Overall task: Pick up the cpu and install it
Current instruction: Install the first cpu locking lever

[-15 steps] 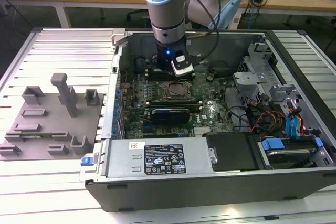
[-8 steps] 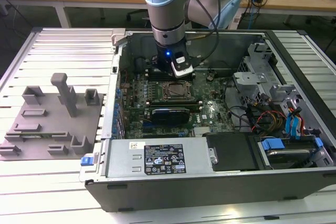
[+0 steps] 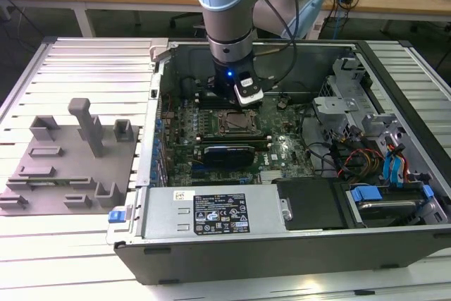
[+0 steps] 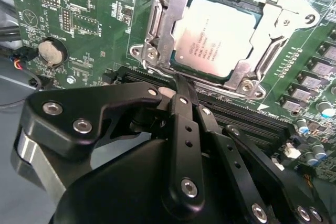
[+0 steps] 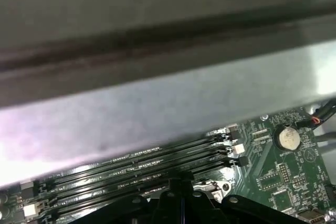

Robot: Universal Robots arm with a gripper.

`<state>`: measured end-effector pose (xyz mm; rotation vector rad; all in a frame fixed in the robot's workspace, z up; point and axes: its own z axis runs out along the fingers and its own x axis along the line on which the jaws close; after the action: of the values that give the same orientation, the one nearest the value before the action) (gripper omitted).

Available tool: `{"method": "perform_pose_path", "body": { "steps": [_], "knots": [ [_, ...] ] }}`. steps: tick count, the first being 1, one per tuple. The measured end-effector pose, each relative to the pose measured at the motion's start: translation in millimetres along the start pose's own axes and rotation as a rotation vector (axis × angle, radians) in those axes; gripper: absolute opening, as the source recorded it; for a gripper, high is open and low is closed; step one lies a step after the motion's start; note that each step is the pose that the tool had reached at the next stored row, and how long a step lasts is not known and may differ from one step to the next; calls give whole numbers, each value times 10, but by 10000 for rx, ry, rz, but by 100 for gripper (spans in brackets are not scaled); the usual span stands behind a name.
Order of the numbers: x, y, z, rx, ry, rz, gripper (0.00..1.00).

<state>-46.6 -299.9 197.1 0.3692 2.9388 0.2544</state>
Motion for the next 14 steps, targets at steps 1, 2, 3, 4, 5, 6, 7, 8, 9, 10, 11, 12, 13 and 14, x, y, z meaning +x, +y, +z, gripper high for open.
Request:
{"method": "perform_pose_path", "body": {
  "steps": [1, 2, 3, 4, 5, 6, 7, 8, 9, 10, 11, 12, 13, 14],
  "knots": [
    [-6, 4, -15, -1, 0, -1, 11],
    [-10, 8, -32, 1, 1, 0, 11],
    [-15, 12, -53, 3, 4, -1, 11],
    [-19, 16, -72, 3, 6, -1, 11],
    [-27, 23, -104, 4, 8, 0, 11],
    [-34, 30, -135, 16, 13, -1, 11],
    [-37, 33, -147, 58, 12, -8, 11],
    [-44, 36, -159, 306, 10, -46, 11],
    [-47, 37, -160, 651, 73, -86, 11],
    [-51, 38, -158, 1054, 158, -131, 11],
    [-54, 37, -159, 1349, 217, -164, 11],
    [-56, 38, -158, 1530, 253, -184, 11],
    [-59, 38, -157, 1821, 311, -217, 11],
    [-61, 38, -157, 2039, 355, -242, 11]
  ]
}}
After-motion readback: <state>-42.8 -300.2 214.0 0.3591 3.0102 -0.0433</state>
